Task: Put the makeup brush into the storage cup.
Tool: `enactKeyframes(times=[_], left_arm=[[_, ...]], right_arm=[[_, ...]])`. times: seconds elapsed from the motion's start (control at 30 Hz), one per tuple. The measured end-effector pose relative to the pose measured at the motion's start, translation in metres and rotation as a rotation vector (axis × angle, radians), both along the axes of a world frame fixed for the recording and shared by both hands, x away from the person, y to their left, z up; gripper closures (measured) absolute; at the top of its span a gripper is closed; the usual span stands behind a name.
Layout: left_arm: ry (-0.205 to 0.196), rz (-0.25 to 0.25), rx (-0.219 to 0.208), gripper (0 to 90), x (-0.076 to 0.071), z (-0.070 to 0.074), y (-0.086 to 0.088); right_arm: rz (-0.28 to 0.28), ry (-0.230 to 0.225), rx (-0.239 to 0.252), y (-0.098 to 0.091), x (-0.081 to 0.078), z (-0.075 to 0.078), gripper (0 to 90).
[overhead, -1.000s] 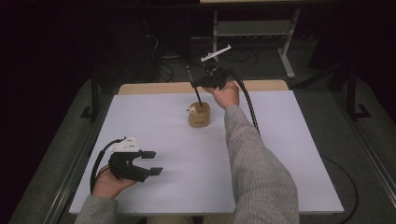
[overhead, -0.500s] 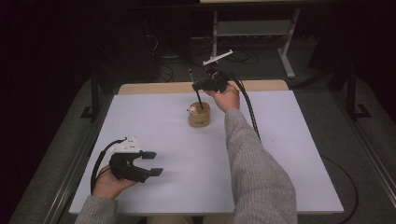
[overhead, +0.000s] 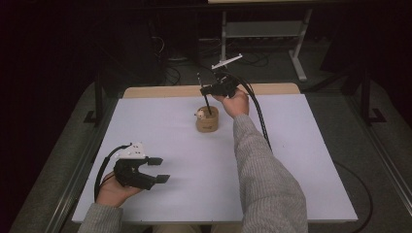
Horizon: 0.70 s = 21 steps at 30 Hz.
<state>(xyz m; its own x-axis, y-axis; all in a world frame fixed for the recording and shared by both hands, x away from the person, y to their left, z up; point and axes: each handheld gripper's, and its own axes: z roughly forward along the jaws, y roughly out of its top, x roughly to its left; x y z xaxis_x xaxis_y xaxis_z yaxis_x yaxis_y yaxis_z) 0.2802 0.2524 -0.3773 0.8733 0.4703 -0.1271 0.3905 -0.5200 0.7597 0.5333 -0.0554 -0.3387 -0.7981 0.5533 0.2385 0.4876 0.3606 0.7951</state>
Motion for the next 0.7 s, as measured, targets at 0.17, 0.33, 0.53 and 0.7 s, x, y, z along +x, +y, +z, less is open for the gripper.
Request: enactKeyframes(times=[0.17, 0.33, 0.53, 0.7], left_arm=[[0.002, 0.001, 0.0, 31.6, 0.0, -0.001, -0.001], [0.003, 0.002, 0.002, 31.5, 0.001, -0.001, 0.0], [0.003, 0.003, -0.001, 31.4, 0.0, -0.001, -0.001], [0.003, 0.003, -0.001, 31.3, 0.001, -0.001, -0.001]], right_arm=[[-0.001, 0.004, -0.01, -0.001, 0.0, -0.004, 83.1], [-0.008, 0.006, -0.009, -0.002, -0.001, -0.008, 83.1], [-0.007, 0.01, -0.014, -0.001, -0.002, -0.01, 83.0], [-0.007, 0.006, -0.012, -0.001, -0.002, -0.013, 83.0]])
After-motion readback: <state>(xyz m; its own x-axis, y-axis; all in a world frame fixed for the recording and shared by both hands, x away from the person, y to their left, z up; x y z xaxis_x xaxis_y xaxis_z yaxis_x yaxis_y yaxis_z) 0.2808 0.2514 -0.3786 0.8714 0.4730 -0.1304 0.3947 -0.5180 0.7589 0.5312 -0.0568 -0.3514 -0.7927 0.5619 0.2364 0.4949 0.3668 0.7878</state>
